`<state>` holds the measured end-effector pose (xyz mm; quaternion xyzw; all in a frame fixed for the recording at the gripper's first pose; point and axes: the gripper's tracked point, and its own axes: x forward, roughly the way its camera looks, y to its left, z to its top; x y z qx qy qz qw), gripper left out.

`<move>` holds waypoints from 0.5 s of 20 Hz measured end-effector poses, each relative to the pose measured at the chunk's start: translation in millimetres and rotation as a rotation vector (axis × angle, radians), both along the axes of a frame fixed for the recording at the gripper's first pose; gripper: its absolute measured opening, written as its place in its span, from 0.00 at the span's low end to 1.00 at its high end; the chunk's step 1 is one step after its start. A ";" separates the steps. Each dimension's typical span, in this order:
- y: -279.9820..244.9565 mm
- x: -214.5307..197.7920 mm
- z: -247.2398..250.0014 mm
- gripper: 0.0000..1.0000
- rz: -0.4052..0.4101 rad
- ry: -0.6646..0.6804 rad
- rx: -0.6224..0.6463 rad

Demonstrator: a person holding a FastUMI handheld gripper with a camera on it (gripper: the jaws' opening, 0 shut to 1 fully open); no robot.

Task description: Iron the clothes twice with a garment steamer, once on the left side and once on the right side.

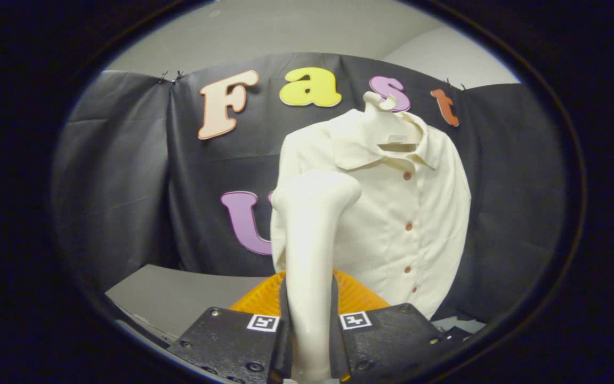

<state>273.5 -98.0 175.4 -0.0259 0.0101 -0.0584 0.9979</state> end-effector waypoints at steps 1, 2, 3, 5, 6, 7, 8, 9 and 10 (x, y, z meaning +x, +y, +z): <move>-9.5 4.8 3.7 0.27 -0.025 -0.006 0.002; -17.2 9.7 7.2 0.27 -0.043 -0.011 0.011; -23.6 14.6 7.2 0.27 -0.055 -0.007 0.025; -27.6 22.6 9.8 0.27 -0.037 -0.015 0.015; -30.6 23.2 6.8 0.27 -0.028 0.000 -0.009; -33.6 22.9 4.2 0.27 -0.021 0.004 -0.008; -36.0 25.1 -0.6 0.27 -0.011 0.014 -0.006; -37.6 27.4 -6.5 0.27 0.001 0.022 0.004; -41.4 31.6 -13.2 0.27 0.012 0.033 0.010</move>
